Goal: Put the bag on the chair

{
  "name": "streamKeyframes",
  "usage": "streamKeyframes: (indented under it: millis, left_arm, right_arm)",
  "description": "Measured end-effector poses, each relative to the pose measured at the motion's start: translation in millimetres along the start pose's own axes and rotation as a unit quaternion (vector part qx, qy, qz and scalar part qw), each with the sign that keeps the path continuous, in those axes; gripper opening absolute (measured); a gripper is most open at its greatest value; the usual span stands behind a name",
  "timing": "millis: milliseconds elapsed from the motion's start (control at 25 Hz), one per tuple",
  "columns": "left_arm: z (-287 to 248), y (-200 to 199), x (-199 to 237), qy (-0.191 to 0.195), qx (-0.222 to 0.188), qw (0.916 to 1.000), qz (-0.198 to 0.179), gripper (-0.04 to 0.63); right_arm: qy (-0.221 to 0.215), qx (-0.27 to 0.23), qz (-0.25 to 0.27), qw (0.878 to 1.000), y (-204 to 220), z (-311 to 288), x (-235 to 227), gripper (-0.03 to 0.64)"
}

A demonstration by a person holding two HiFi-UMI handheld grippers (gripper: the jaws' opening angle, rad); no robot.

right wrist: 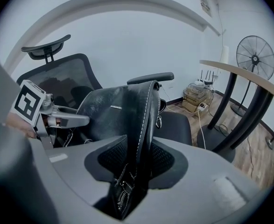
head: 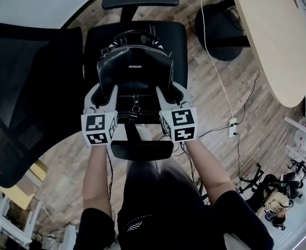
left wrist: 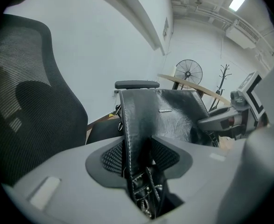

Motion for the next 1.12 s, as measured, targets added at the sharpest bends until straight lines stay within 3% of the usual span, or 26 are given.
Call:
streamKeyframes:
  millis: [320,760,1120]
  left_arm:
    - [5.2,0.4,9.8,-0.005,0.007,0.9998,0.017,0.201]
    - [19.4,-8.0,4.7,-0.006,-0.002,0.9998,0.017,0.189]
    - [40.9,-17.3,-13.8,-0.009,-0.022,0.9994,0.023,0.120]
  right_arm:
    - [0.030,0.016,-0.002,0.999,-2.0,1.9,-0.4,0.187]
    - [0.052,-0.004,-0.004,0.999,-9.4,16.2,-4.7,0.193]
    - [0.037,-0.025,-0.011,0.999,-14.7,40.3,-7.1,0.121]
Point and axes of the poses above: the fingertips, and each gripper's own axes: z backward along the fingers, x to its left, y out of its underside, the point moved 10 cm from there along z, backward along the fingers, and after that the axes turned 13 degrees about z, right-handed, at the moved point
